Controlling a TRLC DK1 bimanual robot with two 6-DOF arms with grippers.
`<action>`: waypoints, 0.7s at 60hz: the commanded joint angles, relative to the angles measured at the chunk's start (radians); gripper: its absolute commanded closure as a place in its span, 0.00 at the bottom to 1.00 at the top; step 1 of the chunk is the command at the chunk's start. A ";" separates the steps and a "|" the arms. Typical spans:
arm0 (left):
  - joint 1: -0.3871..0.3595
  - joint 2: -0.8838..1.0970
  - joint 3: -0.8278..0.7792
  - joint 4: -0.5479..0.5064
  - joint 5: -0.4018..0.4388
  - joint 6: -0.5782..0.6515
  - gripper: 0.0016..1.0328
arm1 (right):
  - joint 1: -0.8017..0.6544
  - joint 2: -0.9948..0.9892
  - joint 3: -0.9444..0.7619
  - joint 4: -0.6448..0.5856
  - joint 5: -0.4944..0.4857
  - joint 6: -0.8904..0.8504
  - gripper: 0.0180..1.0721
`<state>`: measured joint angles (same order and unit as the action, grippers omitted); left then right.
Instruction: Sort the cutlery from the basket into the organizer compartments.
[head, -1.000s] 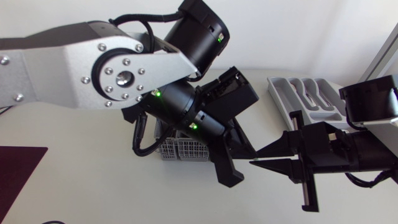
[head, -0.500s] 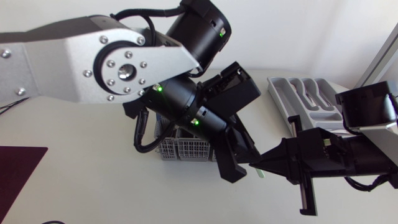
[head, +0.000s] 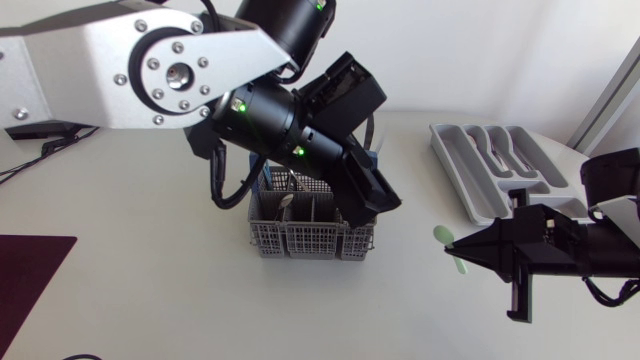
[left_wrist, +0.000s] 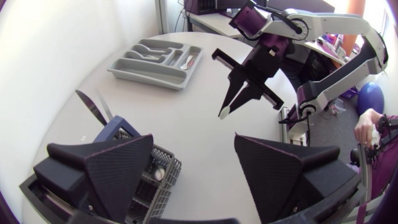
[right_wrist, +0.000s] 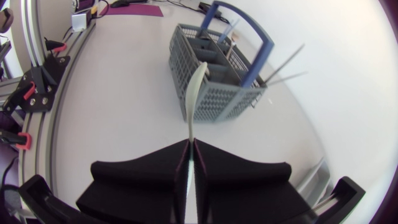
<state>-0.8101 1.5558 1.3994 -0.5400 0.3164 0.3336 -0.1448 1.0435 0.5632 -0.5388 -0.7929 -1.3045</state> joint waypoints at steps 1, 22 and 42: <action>0.009 -0.034 -0.023 0.008 -0.017 -0.004 0.09 | -0.114 0.096 0.029 -0.007 -0.020 -0.137 0.94; 0.008 -0.036 -0.085 0.014 -0.057 0.021 0.09 | -0.438 0.405 0.208 0.073 -0.054 -0.354 0.94; -0.008 -0.028 -0.105 0.021 -0.076 0.025 0.09 | -0.547 0.604 0.328 0.358 -0.042 -0.323 0.94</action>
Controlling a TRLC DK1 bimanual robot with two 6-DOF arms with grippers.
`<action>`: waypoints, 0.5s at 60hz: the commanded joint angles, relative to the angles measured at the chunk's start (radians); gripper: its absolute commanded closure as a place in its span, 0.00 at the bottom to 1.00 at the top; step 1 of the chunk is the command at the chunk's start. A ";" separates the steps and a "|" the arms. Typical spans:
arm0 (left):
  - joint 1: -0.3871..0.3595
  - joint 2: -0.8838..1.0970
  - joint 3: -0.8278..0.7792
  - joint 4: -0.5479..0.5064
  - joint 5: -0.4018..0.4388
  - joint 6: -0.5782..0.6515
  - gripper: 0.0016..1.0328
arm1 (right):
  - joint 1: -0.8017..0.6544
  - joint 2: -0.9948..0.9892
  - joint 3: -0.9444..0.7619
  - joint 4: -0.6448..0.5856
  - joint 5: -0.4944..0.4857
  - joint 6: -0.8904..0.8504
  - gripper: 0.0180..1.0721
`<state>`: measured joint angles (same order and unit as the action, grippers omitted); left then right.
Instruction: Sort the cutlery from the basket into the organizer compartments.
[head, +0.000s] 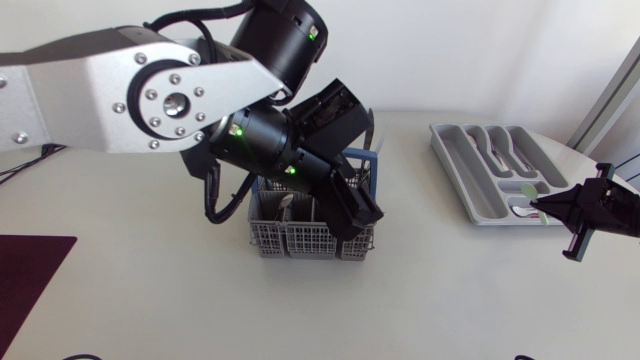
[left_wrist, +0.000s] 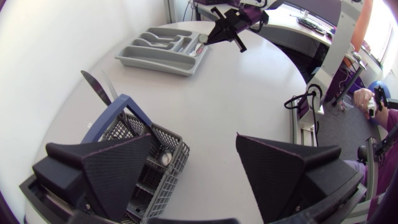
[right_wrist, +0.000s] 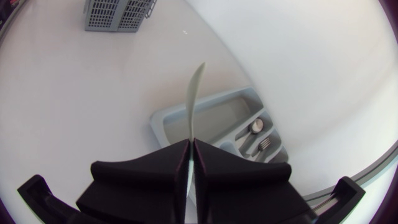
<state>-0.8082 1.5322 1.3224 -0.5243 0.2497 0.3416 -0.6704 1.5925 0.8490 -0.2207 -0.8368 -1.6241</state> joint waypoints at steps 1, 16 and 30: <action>-0.013 -0.003 -0.029 0.006 -0.010 0.017 0.09 | -0.024 0.069 0.051 0.047 0.005 -0.006 0.94; -0.042 0.002 -0.026 0.004 -0.035 0.011 0.09 | -0.029 0.208 0.119 0.290 0.097 -0.003 0.94; -0.046 -0.004 -0.049 0.004 -0.047 0.014 0.09 | -0.037 0.330 0.188 0.399 0.191 -0.065 0.94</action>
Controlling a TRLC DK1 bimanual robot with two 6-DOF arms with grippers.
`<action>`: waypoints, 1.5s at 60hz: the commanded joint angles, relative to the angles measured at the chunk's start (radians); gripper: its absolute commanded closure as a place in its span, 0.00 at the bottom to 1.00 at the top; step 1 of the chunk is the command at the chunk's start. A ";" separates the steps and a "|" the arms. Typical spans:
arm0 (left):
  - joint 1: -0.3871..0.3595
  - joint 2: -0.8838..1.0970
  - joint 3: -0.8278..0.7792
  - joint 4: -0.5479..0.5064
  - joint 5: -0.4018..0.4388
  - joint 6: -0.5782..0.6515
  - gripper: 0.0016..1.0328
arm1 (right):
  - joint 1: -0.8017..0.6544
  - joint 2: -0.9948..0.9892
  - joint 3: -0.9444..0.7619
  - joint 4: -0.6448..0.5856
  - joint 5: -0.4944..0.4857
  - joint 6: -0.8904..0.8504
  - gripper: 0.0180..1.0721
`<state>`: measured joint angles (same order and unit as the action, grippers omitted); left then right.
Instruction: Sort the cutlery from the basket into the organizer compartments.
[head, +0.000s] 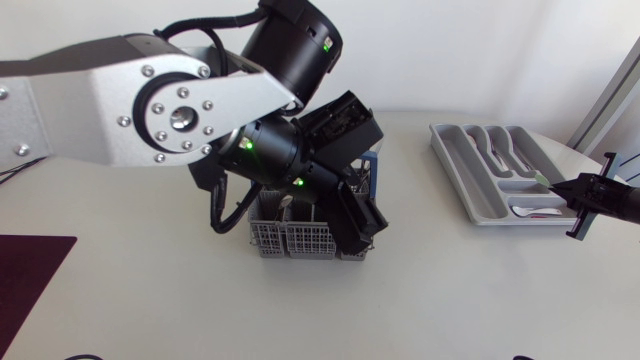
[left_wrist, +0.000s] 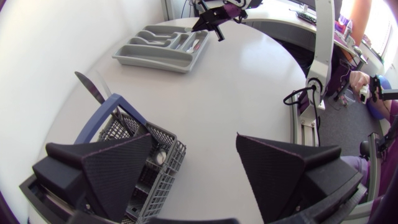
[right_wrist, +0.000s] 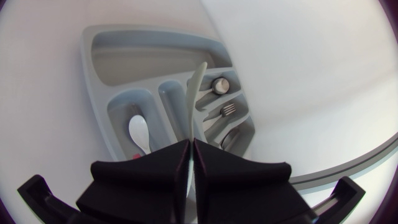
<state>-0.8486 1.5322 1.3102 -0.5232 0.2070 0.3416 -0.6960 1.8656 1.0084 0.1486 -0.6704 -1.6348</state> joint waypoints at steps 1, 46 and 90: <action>-0.007 -0.006 -0.039 0.003 -0.006 0.014 0.09 | -0.011 0.063 0.030 0.037 0.031 -0.063 0.94; 0.005 -0.070 -0.115 0.002 -0.008 0.036 0.09 | 0.029 0.126 -0.090 0.183 0.200 -0.212 0.57; 0.020 -0.144 -0.187 -0.001 -0.008 0.056 0.09 | -0.017 -0.065 -0.119 -0.053 0.246 -0.229 0.05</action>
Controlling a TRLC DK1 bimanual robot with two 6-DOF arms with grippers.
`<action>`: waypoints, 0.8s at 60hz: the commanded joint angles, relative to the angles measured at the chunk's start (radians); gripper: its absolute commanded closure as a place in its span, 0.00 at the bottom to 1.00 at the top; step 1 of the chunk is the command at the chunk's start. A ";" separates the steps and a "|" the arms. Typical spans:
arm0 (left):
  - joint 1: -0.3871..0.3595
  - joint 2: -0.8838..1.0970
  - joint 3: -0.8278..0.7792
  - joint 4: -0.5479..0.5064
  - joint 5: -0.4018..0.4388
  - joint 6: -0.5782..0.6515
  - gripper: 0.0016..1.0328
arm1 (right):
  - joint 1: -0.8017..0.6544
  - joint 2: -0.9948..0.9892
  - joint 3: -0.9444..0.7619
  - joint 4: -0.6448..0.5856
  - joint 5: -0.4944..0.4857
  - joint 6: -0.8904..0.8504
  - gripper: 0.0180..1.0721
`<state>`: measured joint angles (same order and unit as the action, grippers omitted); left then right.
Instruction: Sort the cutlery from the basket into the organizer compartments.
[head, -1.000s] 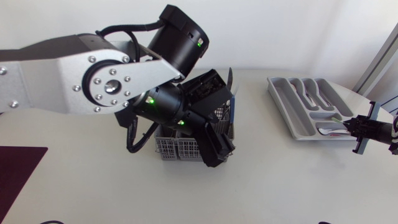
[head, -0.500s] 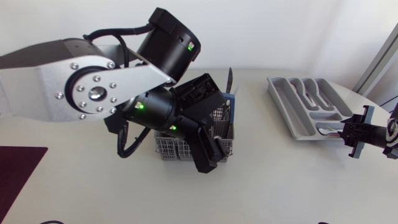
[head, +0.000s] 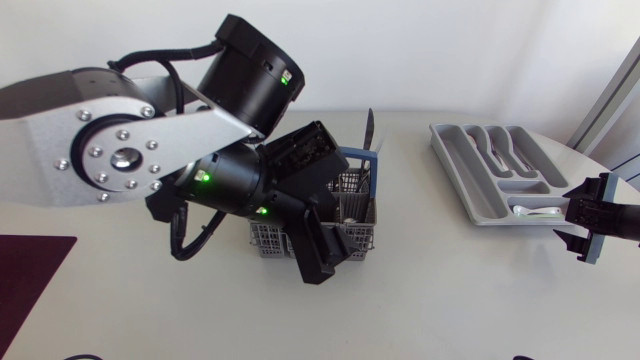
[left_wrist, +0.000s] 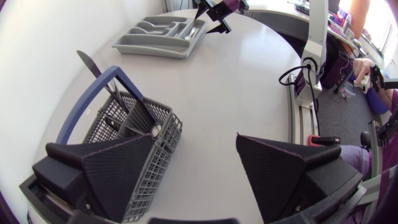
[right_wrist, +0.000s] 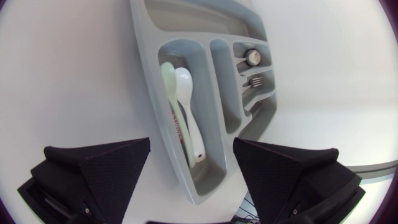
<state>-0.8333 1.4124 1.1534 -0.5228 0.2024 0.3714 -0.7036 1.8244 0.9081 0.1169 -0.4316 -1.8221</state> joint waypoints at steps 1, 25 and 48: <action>0.005 -0.024 -0.031 -0.002 -0.003 0.026 0.09 | -0.011 -0.025 -0.017 -0.022 0.007 -0.042 0.05; 0.033 -0.058 -0.057 0.000 -0.003 0.031 0.09 | 0.030 -0.275 0.074 -0.451 -0.136 0.158 0.05; 0.077 -0.070 -0.106 0.015 -0.003 0.052 0.09 | 0.328 -0.562 0.011 -0.766 -0.246 0.445 0.05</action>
<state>-0.7738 1.3602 1.0771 -0.5182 0.2005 0.3977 -0.4377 1.3190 0.9463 -0.6205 -0.6575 -1.4788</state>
